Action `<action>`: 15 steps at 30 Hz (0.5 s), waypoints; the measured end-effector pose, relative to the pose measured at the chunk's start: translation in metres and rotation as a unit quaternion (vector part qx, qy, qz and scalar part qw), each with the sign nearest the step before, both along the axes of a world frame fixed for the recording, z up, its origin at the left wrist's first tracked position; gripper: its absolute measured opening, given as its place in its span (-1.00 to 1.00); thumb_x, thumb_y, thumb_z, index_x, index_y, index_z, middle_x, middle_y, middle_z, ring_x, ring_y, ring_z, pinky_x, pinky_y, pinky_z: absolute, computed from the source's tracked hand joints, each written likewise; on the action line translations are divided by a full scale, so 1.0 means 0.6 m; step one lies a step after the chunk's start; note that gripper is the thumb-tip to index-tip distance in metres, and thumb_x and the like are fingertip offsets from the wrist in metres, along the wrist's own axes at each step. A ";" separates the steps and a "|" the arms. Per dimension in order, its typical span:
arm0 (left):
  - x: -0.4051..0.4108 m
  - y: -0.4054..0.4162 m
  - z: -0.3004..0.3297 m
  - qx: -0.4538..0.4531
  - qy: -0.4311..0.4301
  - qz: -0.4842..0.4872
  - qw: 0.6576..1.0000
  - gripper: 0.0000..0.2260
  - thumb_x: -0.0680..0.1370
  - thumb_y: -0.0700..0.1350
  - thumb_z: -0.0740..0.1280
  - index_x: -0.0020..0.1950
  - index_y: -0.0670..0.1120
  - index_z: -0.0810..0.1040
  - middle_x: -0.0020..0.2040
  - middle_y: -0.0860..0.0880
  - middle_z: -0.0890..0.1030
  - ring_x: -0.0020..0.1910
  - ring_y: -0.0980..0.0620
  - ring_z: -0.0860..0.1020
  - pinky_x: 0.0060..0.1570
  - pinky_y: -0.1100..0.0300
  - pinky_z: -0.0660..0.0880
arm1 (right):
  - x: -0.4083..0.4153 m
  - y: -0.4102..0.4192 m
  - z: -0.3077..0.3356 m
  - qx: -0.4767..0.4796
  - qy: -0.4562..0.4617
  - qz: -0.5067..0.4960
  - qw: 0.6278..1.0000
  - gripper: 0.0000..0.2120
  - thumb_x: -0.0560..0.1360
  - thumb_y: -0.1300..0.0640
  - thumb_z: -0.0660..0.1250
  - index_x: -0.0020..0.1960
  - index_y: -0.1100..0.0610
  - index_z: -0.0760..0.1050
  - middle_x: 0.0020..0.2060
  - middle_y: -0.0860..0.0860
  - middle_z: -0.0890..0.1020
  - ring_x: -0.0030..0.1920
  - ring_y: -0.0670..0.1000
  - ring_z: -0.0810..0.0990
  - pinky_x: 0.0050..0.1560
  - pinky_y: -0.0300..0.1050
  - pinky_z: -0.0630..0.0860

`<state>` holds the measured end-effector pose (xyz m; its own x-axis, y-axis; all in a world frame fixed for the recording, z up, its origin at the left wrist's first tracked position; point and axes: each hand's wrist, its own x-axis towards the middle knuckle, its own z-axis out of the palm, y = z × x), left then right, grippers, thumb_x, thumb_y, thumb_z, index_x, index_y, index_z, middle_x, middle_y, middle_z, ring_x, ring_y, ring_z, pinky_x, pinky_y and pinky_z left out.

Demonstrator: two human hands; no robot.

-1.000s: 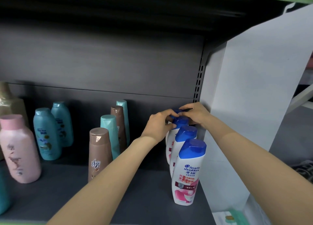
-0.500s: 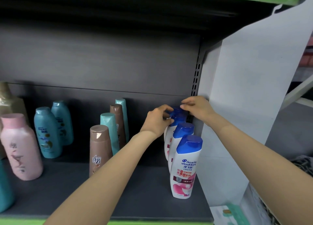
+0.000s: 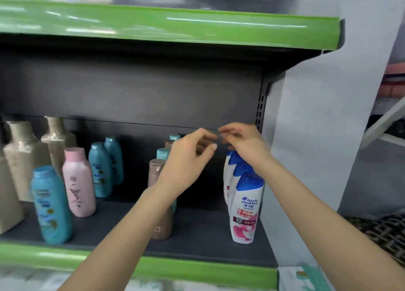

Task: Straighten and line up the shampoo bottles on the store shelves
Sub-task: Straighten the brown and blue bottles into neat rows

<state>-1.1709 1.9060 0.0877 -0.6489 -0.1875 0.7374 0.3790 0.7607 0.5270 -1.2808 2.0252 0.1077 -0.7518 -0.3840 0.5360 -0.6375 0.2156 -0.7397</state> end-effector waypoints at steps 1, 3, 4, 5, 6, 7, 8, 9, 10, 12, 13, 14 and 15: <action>0.020 -0.008 0.001 0.007 0.012 0.008 1.000 -0.89 0.52 -0.16 0.33 0.03 -0.04 0.57 -0.15 0.13 0.60 -0.17 0.23 0.55 -0.16 0.54 0.37 | 0.015 -0.010 -0.005 -0.008 -0.006 0.011 1.000 -0.79 0.49 0.28 0.26 -0.01 0.08 0.62 -0.11 0.10 0.69 -0.06 0.15 0.65 0.07 0.04 0.59; 0.054 -0.031 -0.004 0.024 0.032 0.036 0.999 -0.90 0.52 -0.17 0.33 0.01 -0.04 0.57 -0.16 0.13 0.60 -0.14 0.23 0.53 -0.15 0.52 0.38 | 0.043 -0.033 -0.018 -0.011 -0.015 0.032 0.999 -0.79 0.47 0.30 0.27 0.00 0.10 0.61 -0.12 0.11 0.69 -0.05 0.12 0.66 0.09 0.05 0.58; 0.065 -0.047 -0.009 0.028 0.037 0.054 0.997 -0.90 0.51 -0.17 0.33 0.01 -0.04 0.57 -0.13 0.11 0.60 -0.13 0.23 0.53 -0.12 0.49 0.40 | 0.055 -0.047 -0.025 -0.004 -0.019 0.041 0.999 -0.80 0.47 0.29 0.29 0.02 0.09 0.61 -0.11 0.09 0.69 -0.04 0.08 0.65 0.11 0.05 0.57; 0.074 -0.064 -0.015 0.030 0.037 0.072 0.996 -0.89 0.51 -0.18 0.33 0.02 -0.04 0.57 -0.09 0.08 0.60 -0.12 0.20 0.53 -0.07 0.42 0.43 | 0.067 -0.060 -0.033 0.007 -0.025 0.051 0.998 -0.80 0.48 0.27 0.31 0.05 0.08 0.60 -0.10 0.07 0.68 -0.03 0.04 0.64 0.13 0.04 0.56; 0.079 -0.082 -0.023 0.029 0.030 0.088 0.995 -0.87 0.51 -0.18 0.33 0.03 -0.04 0.56 -0.05 0.04 0.60 -0.09 0.18 0.54 -0.02 0.33 0.45 | 0.078 -0.073 -0.040 0.019 -0.034 0.058 0.998 -0.79 0.48 0.25 0.32 0.09 0.09 0.58 -0.09 0.04 0.67 -0.03 0.01 0.63 0.14 0.02 0.55; 0.083 -0.101 -0.031 0.026 0.018 0.101 0.994 -0.85 0.51 -0.19 0.32 0.05 -0.04 0.56 -0.01 0.02 0.59 -0.06 0.14 0.54 0.01 0.27 0.46 | 0.089 -0.086 -0.049 0.030 -0.046 0.067 0.996 -0.76 0.49 0.23 0.34 0.14 0.09 0.56 -0.07 0.01 0.64 -0.03 -0.02 0.61 0.15 -0.01 0.54; 0.083 -0.114 -0.038 0.023 0.003 0.110 0.994 -0.83 0.51 -0.19 0.32 0.09 -0.04 0.55 0.03 0.00 0.59 -0.02 0.12 0.54 0.02 0.26 0.44 | 0.099 -0.094 -0.056 0.040 -0.057 0.075 0.995 -0.72 0.49 0.22 0.35 0.19 0.09 0.53 -0.04 -0.01 0.62 -0.01 -0.04 0.60 0.14 -0.05 0.53; 0.081 -0.126 -0.044 0.022 -0.014 0.112 0.993 -0.80 0.52 -0.20 0.31 0.13 -0.06 0.54 0.07 -0.02 0.58 0.01 0.11 0.53 0.03 0.28 0.41 | 0.106 -0.100 -0.063 0.048 -0.067 0.082 0.993 -0.68 0.49 0.21 0.36 0.23 0.09 0.50 -0.01 -0.02 0.60 0.01 -0.04 0.59 0.12 -0.09 0.52; 0.082 -0.141 -0.049 0.017 -0.031 0.108 0.994 -0.78 0.54 -0.22 0.28 0.17 -0.07 0.53 0.10 -0.04 0.58 0.04 0.10 0.52 0.05 0.31 0.39 | 0.116 -0.109 -0.071 0.050 -0.078 0.088 0.992 -0.65 0.49 0.19 0.37 0.26 0.08 0.47 0.01 -0.03 0.59 0.04 -0.04 0.58 0.09 -0.12 0.51; 0.081 -0.170 -0.053 -0.004 -0.063 0.090 0.994 -0.72 0.57 -0.27 0.20 0.25 -0.11 0.50 0.18 -0.07 0.55 0.14 0.05 0.51 0.11 0.34 0.34 | 0.129 -0.123 -0.085 0.052 -0.103 0.092 0.989 -0.59 0.48 0.14 0.40 0.30 0.06 0.43 0.07 -0.03 0.58 0.08 -0.05 0.57 0.08 -0.14 0.50; 0.079 -0.184 -0.053 -0.018 -0.079 0.078 0.994 -0.68 0.57 -0.30 0.16 0.29 -0.12 0.47 0.22 -0.09 0.53 0.20 0.02 0.49 0.16 0.35 0.31 | 0.134 -0.128 -0.091 0.054 -0.115 0.092 0.988 -0.57 0.47 0.11 0.41 0.31 0.06 0.41 0.09 -0.04 0.57 0.09 -0.07 0.56 0.09 -0.14 0.50; 0.076 -0.199 -0.050 -0.034 -0.094 0.066 0.993 -0.63 0.56 -0.35 0.12 0.33 -0.13 0.45 0.26 -0.11 0.51 0.26 -0.01 0.46 0.20 0.36 0.27 | 0.139 -0.133 -0.096 0.055 -0.122 0.095 0.986 -0.55 0.46 0.09 0.41 0.32 0.05 0.40 0.09 -0.05 0.56 0.09 -0.08 0.55 0.10 -0.13 0.51; 0.072 -0.212 -0.046 -0.051 -0.110 0.053 0.991 -0.58 0.54 -0.39 0.10 0.35 -0.14 0.42 0.30 -0.12 0.48 0.31 -0.03 0.42 0.24 0.37 0.22 | 0.142 -0.137 -0.100 0.052 -0.125 0.101 0.986 -0.56 0.46 0.09 0.42 0.30 0.04 0.42 0.08 -0.07 0.57 0.10 -0.10 0.55 0.12 -0.12 0.52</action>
<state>-1.1278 1.7790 0.0599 -0.7768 -0.1959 0.5985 0.1776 0.8437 0.5066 -1.1954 1.9427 0.0478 -0.7585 -0.5821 0.2929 -0.4753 0.1868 -0.8598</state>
